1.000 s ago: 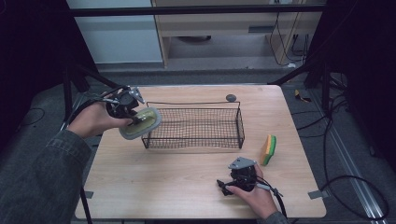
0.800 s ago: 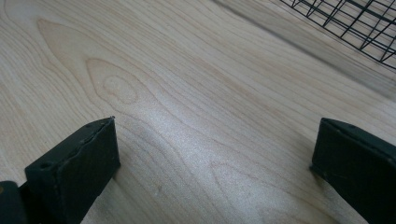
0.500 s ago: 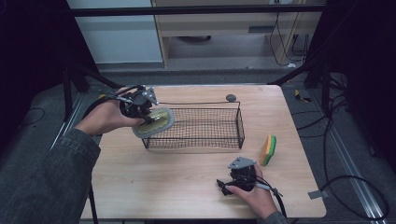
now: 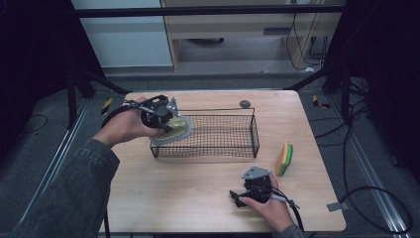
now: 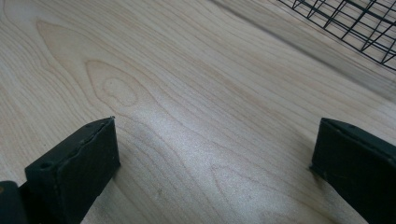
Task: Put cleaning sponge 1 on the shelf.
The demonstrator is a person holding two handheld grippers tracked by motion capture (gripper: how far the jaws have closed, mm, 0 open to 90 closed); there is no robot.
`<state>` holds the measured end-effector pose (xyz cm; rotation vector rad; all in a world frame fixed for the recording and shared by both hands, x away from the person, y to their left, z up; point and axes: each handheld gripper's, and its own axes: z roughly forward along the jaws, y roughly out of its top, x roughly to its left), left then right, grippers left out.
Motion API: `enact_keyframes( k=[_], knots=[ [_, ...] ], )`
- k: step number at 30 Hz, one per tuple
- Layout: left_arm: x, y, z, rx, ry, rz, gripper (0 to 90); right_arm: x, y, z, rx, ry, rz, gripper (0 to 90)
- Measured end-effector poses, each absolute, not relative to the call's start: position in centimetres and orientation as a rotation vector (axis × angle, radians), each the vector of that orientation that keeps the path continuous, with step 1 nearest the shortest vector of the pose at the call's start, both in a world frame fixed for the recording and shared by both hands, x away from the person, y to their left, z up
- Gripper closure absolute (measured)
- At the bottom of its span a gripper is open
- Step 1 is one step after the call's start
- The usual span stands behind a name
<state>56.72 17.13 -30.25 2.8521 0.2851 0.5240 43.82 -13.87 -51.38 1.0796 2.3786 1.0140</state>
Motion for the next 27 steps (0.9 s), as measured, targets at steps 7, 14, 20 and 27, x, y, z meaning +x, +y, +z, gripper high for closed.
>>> enact_keyframes(
  k=[7,14,20,27],
  knots=[
    [57.4,17.4,-31.0,2.835,0.289,0.551,70.7,43.8,-13.9,-51.4,1.08,2.38,1.01,0.8],
    [57.8,17.2,-31.9,2.847,0.291,0.58,70.7,43.8,-13.8,-51.4,1.082,2.377,1.016,0.8],
    [58.4,16.6,-32.6,2.845,0.273,0.577,70.7,43.8,-13.8,-51.4,1.084,2.378,1.017,0.8],
    [58.8,16.0,-33.4,2.85,0.259,0.567,70.7,43.8,-13.8,-51.4,1.084,2.379,1.014,0.8]
  ],
)
